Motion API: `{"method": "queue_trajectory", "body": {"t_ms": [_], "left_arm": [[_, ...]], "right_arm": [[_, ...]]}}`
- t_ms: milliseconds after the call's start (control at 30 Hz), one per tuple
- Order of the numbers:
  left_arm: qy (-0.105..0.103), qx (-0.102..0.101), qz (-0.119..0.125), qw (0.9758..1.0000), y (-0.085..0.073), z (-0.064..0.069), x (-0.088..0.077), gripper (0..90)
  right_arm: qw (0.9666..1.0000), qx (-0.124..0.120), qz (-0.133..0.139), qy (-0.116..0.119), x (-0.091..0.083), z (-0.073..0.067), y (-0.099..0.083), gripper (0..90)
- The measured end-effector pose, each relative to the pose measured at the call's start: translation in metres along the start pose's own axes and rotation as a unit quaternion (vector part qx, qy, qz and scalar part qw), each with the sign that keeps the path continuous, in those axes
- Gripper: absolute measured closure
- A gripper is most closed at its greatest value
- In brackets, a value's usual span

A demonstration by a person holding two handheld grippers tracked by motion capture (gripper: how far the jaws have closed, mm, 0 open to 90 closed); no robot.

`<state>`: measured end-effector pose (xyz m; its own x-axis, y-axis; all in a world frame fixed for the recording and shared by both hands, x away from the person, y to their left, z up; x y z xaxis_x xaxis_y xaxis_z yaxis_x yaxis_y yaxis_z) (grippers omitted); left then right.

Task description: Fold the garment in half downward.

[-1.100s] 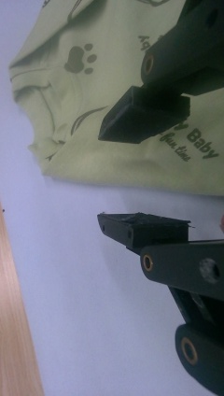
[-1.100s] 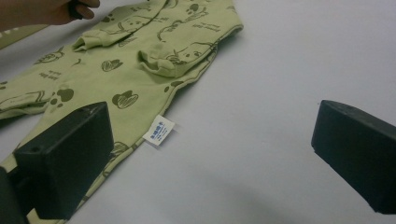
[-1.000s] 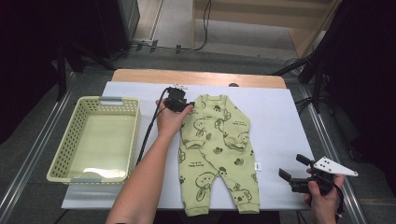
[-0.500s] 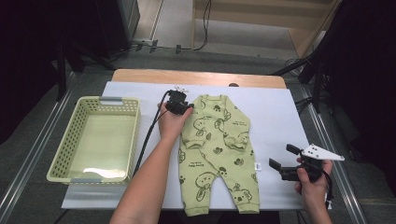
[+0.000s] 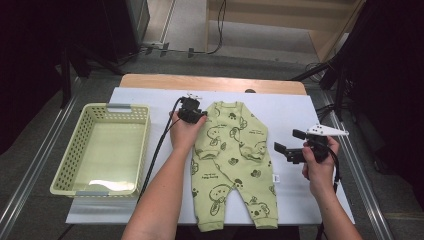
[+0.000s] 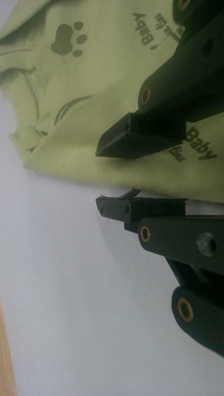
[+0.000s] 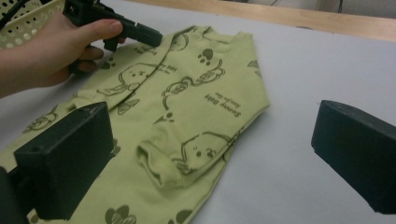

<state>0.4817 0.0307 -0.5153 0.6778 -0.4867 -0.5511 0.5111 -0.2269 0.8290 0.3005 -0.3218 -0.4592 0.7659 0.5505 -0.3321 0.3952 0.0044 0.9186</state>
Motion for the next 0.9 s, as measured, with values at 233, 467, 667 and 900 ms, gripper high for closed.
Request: {"method": "queue_trajectory", "body": {"t_ms": [233,467,667,900], "left_arm": [[0.001,0.000,0.001,1.0000,0.000,0.001,0.000,70.2],[-0.002,-0.001,-0.004,1.0000,0.001,0.000,0.001,70.8],[-0.001,0.004,-0.004,1.0000,0.001,0.001,0.001,70.9],[-0.004,-0.001,-0.005,1.0000,0.001,-0.001,0.001,71.2]], "right_arm": [[0.9999,0.004,-0.005,0.008,0.021,0.010,0.022,0.0],[0.9998,0.007,-0.018,-0.006,0.051,0.016,0.038,13.1],[0.9979,-0.007,-0.058,-0.028,0.088,0.019,0.040,23.4],[0.9949,-0.007,-0.089,-0.047,0.119,0.030,0.037,41.2]]}}
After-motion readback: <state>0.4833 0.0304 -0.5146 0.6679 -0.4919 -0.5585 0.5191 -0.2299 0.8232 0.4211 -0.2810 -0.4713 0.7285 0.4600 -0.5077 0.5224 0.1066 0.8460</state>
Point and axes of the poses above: each handheld gripper's, and its own axes: x roughly forward along the jaws, y roughly out of its top, z roughly to its right, the point moved 1 cm from there along x, roughly forward along the jaws, and after that the axes turned 11 degrees about z, right-handed, at the moved point
